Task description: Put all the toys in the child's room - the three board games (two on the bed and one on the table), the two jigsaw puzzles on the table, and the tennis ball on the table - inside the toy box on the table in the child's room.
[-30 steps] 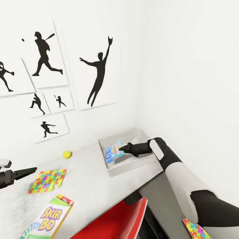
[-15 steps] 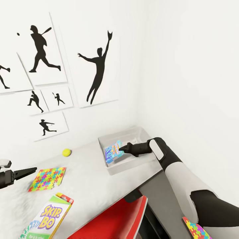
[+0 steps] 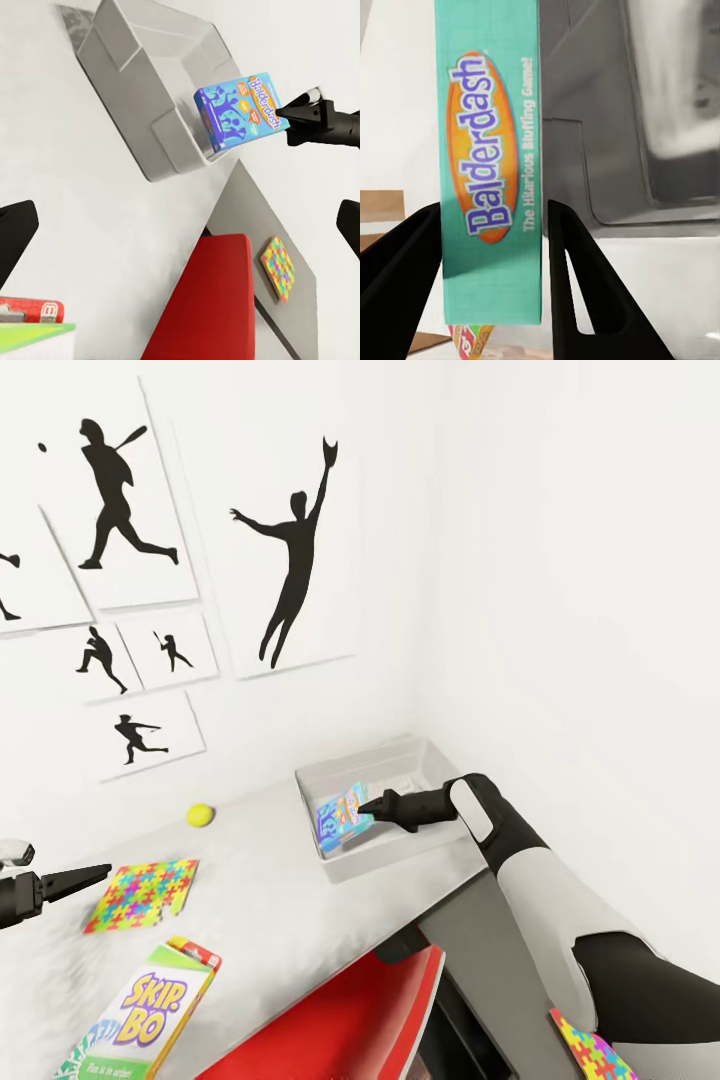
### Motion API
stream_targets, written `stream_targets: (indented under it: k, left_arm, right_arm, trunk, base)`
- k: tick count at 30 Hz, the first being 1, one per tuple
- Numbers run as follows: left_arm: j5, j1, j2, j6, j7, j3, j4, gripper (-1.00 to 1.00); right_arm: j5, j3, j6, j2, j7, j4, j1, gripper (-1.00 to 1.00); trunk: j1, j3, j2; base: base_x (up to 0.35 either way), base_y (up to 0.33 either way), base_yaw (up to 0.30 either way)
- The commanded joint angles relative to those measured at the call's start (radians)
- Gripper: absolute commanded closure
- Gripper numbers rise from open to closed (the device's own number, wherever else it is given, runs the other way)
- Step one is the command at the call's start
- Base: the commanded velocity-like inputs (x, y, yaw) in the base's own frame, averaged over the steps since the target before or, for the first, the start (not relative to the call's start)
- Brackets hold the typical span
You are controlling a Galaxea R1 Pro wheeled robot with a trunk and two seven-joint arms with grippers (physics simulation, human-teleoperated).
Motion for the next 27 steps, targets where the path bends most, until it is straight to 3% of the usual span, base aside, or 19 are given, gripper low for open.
stream_targets:
  k: [1,27]
  left_arm:
    - [-0.001,-0.001,0.000,0.011,-0.004,0.000,0.000,-1.00]
    - [-0.001,-0.001,0.001,0.010,-0.004,0.000,0.000,-1.00]
  right_arm:
    - [0.009,0.000,0.002,0.000,0.010,0.000,-0.001,1.00]
    - [0.009,0.000,0.002,-0.001,0.008,0.000,-0.020,1.00]
  trunk:
    - [0.001,-0.002,-0.002]
    - [0.001,-0.003,-0.002]
  base:
    - [0.000,0.000,0.000]
    - [0.000,0.000,0.000]
